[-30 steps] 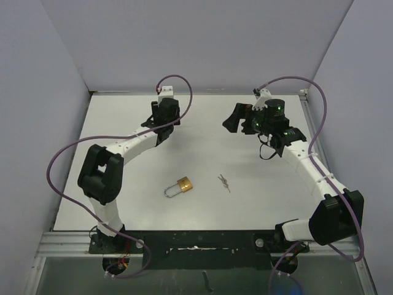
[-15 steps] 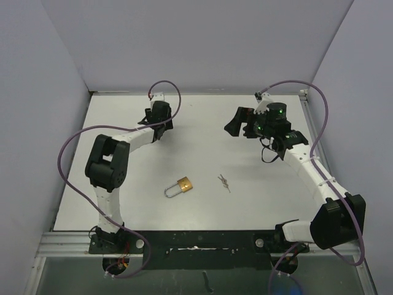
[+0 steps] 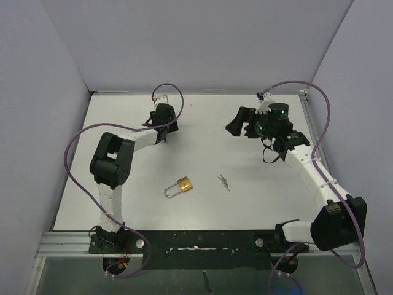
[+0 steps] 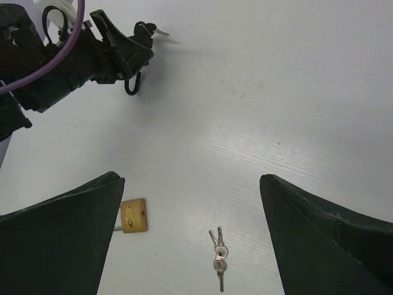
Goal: Unlock with the key
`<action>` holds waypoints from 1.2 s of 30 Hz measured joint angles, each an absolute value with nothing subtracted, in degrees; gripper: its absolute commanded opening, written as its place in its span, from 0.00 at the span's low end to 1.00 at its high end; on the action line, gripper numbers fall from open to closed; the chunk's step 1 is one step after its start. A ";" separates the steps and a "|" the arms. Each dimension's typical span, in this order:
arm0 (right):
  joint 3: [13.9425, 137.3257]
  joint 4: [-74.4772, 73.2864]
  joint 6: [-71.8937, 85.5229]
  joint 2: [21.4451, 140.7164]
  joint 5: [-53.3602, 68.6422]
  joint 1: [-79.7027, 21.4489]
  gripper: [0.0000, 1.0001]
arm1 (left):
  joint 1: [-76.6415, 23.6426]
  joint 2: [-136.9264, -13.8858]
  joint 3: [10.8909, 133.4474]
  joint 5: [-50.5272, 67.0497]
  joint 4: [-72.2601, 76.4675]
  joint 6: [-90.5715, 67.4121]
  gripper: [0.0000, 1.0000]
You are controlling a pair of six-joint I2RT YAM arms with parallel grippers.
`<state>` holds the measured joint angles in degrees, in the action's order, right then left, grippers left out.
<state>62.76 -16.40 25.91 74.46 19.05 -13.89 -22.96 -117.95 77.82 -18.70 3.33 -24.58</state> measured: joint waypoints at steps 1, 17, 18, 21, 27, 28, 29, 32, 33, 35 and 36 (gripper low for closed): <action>62.76 -16.40 25.91 74.46 19.05 -13.89 0.98 | -23.07 -118.26 77.82 -18.61 3.79 -24.69 0.00; 61.82 -16.43 25.91 74.46 19.16 -13.85 0.98 | -26.70 -121.99 77.38 -15.99 7.07 -22.74 0.00; 61.82 -16.40 25.93 74.48 19.20 -13.85 0.98 | -26.68 -121.99 77.21 -15.84 7.33 -22.70 0.00; 61.82 -16.38 25.96 74.61 19.53 -13.85 0.98 | -26.65 -121.99 76.23 -15.46 9.04 -21.87 0.17; 61.82 -16.36 26.04 74.89 20.27 -13.85 0.98 | -26.13 -121.73 74.15 -13.17 12.97 -20.23 0.57; 61.82 -16.34 26.06 74.89 20.36 -13.85 0.98 | -25.98 -121.71 74.00 -12.73 13.32 -20.21 0.66; 61.82 -16.34 26.11 74.89 20.47 -13.85 0.98 | -25.82 -121.71 73.89 -12.32 13.58 -20.10 0.78; 61.82 -16.34 26.13 74.89 20.62 -13.85 0.98 | -25.58 -121.71 73.78 -10.52 14.68 -20.10 0.96; 61.82 -16.34 26.13 74.89 20.64 -13.85 0.98 | -25.54 -121.69 73.73 -10.28 15.00 -20.21 0.97; 61.82 -16.34 26.13 74.89 20.67 -13.85 0.98 | -25.56 -121.51 73.52 -9.76 15.29 -20.08 0.98; 61.82 -16.34 26.13 74.89 20.64 -13.85 0.98 | -25.56 -121.40 73.36 -9.67 15.31 -20.03 0.98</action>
